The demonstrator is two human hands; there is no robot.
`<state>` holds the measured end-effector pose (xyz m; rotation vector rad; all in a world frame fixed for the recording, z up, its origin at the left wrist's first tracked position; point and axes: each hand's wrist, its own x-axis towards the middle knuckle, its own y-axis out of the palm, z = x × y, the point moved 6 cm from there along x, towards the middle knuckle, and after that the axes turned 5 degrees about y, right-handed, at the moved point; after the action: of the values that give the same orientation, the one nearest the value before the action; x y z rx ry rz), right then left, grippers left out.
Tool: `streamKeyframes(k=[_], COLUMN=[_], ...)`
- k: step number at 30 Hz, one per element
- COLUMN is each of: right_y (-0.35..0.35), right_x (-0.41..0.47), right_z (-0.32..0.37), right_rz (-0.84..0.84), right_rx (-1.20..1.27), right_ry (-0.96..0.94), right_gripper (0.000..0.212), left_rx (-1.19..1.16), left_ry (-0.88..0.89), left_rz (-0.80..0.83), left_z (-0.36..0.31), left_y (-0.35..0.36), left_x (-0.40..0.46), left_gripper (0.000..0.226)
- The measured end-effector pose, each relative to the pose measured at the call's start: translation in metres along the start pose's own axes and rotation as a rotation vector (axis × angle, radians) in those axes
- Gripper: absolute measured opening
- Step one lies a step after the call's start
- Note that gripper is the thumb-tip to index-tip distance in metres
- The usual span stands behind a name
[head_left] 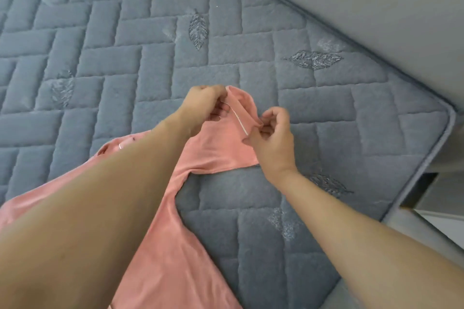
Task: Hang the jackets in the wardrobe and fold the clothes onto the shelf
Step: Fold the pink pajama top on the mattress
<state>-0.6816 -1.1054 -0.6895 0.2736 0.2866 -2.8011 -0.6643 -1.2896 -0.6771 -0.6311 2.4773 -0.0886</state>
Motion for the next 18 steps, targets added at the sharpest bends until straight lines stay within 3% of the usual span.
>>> streamKeyframes(k=[4,8,12,18], right_y=[0.078,0.161,0.241,0.349], right_x=[-0.053,-0.112,-0.173,-0.259], right_z=[0.028,0.046,0.057,0.042], right_rz=[0.115,0.252,0.384,0.622], right_rx=[-0.086,-0.102,-0.164,-0.316], right_ry=[-0.142,-0.223,-0.346,-0.402], right_gripper=[0.035,0.029,0.022,0.025], left_rx=[-0.129,-0.124,-0.140,-0.177], left_ry=[-0.039,-0.019,-0.011,-0.105], left_rz=[-0.074,-0.207,-0.364,-0.576], left_z=[0.026,0.057,0.100,0.199], left_y=[-0.084,-0.176,-0.271,-0.398], left_x=[-0.041,-0.085,-0.127,-0.195], left_gripper=[0.025,0.004,0.024,0.018])
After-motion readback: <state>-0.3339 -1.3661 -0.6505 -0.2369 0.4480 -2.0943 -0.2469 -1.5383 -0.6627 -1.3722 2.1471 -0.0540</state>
